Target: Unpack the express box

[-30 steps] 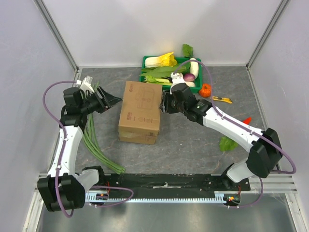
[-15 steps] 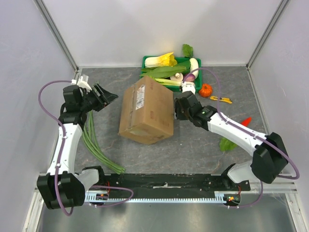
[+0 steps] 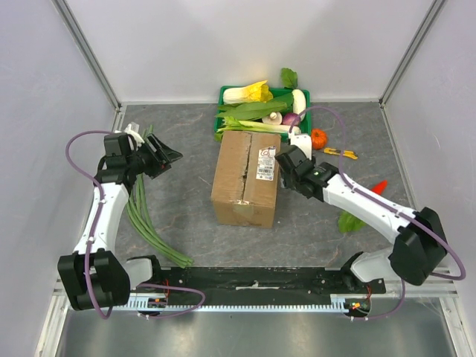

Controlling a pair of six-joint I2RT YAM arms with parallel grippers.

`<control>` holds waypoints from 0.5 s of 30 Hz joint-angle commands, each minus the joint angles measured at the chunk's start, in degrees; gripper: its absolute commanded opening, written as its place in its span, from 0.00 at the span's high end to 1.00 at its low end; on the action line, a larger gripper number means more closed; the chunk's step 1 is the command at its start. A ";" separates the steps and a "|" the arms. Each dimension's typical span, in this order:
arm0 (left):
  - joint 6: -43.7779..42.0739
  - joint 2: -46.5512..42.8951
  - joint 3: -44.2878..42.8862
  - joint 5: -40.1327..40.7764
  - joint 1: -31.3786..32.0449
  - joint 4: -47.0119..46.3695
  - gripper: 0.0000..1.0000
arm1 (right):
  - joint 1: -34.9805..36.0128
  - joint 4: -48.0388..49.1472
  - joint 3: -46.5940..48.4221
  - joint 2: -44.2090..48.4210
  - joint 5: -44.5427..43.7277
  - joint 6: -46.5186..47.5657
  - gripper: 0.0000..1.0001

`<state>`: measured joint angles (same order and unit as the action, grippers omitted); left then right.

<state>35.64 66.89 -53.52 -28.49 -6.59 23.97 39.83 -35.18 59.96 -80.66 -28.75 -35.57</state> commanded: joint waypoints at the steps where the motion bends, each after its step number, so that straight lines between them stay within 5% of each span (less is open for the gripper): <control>1: 2.59 -0.54 0.78 -3.93 0.96 -3.48 0.29 | -0.46 -4.44 4.54 4.46 -10.52 -0.81 0.33; 6: 3.82 -0.45 2.19 -6.92 3.24 -8.66 0.28 | -0.46 -5.34 6.82 8.32 -18.10 0.06 0.16; 7: 4.00 -0.10 2.36 -8.23 4.90 -10.94 0.28 | -0.46 -4.47 7.27 8.68 -17.31 1.02 0.05; 15: 2.33 4.47 1.14 -9.04 15.02 -15.70 0.25 | -0.55 2.04 8.07 7.80 8.50 4.29 0.02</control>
<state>37.71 69.21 -51.20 -35.27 5.08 13.13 39.35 -37.60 67.29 -72.73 -33.39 -31.83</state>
